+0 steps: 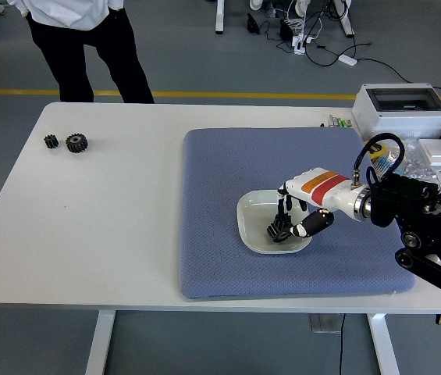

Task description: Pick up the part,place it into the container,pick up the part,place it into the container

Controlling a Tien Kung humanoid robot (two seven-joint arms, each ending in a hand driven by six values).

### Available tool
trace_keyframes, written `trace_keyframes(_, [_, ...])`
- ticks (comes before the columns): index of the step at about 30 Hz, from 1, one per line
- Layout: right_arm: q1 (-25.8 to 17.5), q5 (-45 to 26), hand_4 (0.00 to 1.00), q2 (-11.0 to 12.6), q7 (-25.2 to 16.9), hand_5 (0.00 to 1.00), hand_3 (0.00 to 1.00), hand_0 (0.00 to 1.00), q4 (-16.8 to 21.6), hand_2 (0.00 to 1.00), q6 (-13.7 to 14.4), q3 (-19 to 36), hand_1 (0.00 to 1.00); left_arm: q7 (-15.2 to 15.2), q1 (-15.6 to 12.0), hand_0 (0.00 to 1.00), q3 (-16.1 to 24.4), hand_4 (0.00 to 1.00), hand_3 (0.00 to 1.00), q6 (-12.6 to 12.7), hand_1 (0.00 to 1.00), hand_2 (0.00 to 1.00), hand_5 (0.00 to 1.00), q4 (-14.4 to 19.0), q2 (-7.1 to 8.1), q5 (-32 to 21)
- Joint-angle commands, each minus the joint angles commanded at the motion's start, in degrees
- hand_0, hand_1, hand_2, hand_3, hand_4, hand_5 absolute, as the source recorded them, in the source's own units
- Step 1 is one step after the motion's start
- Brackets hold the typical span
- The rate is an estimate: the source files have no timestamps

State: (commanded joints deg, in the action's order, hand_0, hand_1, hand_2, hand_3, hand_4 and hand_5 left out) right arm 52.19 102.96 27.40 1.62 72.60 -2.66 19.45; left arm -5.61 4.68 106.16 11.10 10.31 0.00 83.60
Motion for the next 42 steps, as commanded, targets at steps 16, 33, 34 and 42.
trace_keyframes(16, [-0.01,0.64,0.827,0.21,-0.35,0.265,0.653,0.17,0.84,0.598,-0.88,0.63,0.406,-0.2,-0.56,0.782,0.05,0.68,0.567,0.01,0.763,0.775,0.597,0.0,0.0,0.47])
trace_keyframes(33, [-0.19,0.89,0.862,0.15,-0.09,0.279,0.703,0.173,-0.81,0.653,-1.0,1.09,0.408,-0.14,-0.47,0.781,-0.14,0.68,0.568,0.02,0.763,0.775,0.596,0.0,0.0,0.52])
trace_keyframes(34, [-0.19,0.99,0.862,0.29,0.0,0.279,0.703,0.173,-0.78,0.653,-1.14,1.29,0.408,-0.13,-0.45,0.781,-0.12,0.68,0.568,0.02,0.763,0.775,0.596,0.0,0.0,0.51])
trace_keyframes(42, [-1.05,2.32,0.878,3.15,0.52,0.282,0.718,0.174,1.86,0.663,-1.61,7.42,0.409,-0.15,-0.35,0.781,-0.26,0.679,0.567,-0.04,0.763,0.775,0.596,0.0,0.0,0.48])
